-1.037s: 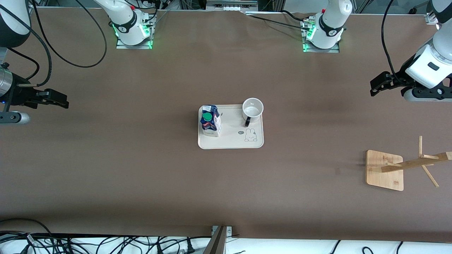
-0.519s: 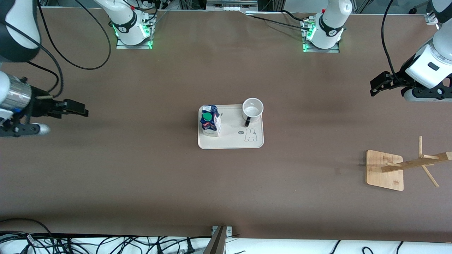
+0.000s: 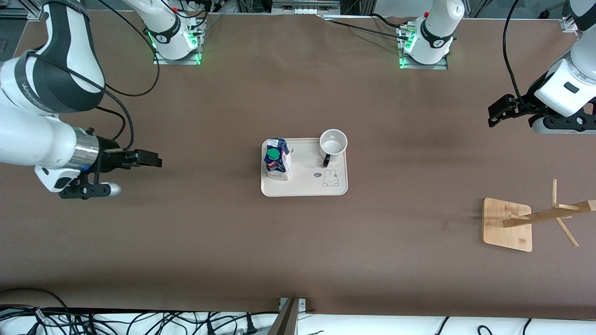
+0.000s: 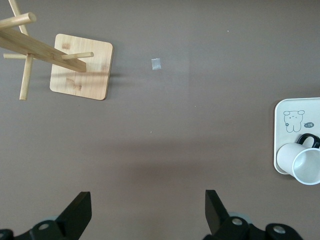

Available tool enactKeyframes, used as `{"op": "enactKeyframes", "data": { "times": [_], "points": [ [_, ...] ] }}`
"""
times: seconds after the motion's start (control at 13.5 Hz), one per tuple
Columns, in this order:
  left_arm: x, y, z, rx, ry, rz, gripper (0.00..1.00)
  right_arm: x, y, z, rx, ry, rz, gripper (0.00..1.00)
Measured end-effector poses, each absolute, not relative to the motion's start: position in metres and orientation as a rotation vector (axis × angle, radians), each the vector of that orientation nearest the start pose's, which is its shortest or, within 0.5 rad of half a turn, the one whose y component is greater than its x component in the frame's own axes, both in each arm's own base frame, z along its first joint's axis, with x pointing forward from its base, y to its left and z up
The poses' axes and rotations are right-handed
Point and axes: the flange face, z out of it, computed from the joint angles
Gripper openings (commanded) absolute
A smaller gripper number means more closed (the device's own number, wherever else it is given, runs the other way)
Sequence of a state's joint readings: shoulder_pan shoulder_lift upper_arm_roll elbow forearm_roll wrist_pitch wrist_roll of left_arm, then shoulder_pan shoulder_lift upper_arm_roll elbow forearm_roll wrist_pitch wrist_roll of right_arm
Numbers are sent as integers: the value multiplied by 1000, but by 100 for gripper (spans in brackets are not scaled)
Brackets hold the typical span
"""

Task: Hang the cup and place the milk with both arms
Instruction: 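Move the right gripper toward the milk carton on the tray, then lower the right gripper around the blue milk carton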

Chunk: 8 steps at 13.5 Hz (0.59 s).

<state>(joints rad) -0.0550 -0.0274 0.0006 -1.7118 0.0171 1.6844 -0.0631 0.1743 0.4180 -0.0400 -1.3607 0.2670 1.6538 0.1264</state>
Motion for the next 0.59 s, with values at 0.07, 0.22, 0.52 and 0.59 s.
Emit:
{"op": "enactKeyframes", "data": {
  "times": [0.07, 0.22, 0.52, 0.59],
  "points": [
    [552, -28, 582, -3125, -11, 0, 100, 661, 135, 474, -2903, 64, 215, 100],
    [552, -28, 583, -3125, -10, 0, 100, 658, 179, 469, -2908, 128, 196, 100],
    [552, -29, 583, -3125, -10, 0, 100, 636, 280, 454, -2933, 247, 160, 100],
    [552, -29, 583, -3125, -10, 0, 100, 628, 302, 447, -2962, 227, 163, 100]
  ]
}}
